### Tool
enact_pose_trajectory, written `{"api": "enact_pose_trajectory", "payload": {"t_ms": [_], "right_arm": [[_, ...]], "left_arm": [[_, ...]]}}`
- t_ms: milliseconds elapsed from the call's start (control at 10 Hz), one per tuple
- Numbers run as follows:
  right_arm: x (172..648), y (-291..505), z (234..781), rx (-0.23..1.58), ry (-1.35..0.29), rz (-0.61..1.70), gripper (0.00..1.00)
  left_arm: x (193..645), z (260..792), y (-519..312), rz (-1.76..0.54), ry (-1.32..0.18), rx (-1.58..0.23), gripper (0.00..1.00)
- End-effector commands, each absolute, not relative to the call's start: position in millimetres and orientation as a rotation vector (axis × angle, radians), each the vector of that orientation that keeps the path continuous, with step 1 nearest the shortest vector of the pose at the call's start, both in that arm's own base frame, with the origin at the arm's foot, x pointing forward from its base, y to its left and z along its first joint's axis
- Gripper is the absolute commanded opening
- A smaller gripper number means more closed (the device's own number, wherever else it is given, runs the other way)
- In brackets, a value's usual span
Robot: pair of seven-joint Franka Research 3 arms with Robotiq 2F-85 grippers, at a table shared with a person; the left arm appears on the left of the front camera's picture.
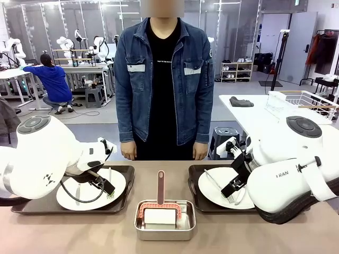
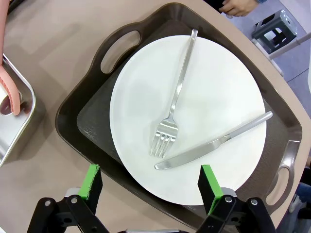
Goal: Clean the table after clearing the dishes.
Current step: When the left (or right) Handle tray is removed, use the left hand (or right hand) to clean the left (or right) side of the table with the Lint Roller.
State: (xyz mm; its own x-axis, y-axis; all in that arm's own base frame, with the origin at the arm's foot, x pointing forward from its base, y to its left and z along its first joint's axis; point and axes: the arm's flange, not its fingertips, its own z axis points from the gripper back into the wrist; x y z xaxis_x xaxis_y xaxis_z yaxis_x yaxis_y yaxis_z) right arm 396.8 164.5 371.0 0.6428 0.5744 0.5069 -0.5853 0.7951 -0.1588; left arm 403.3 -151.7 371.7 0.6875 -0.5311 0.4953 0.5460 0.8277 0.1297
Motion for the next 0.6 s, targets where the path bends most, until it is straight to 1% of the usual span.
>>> {"api": "enact_pose_trajectory", "payload": {"t_ms": [0,200,500], "right_arm": [[397,165,371,0.022,-0.570,0.660,1.00],[397,164,371,0.020,-0.570,0.661,1.00],[433,153,416,0.186,-0.508,0.653,1.00]], "left_arm": [[403,372,-151,-0.602,-0.545,-0.029,1.00],[403,372,-152,-0.603,-0.545,-0.029,1.00],[434,417,-140,-0.577,-0.470,-0.170,1.00]]}}
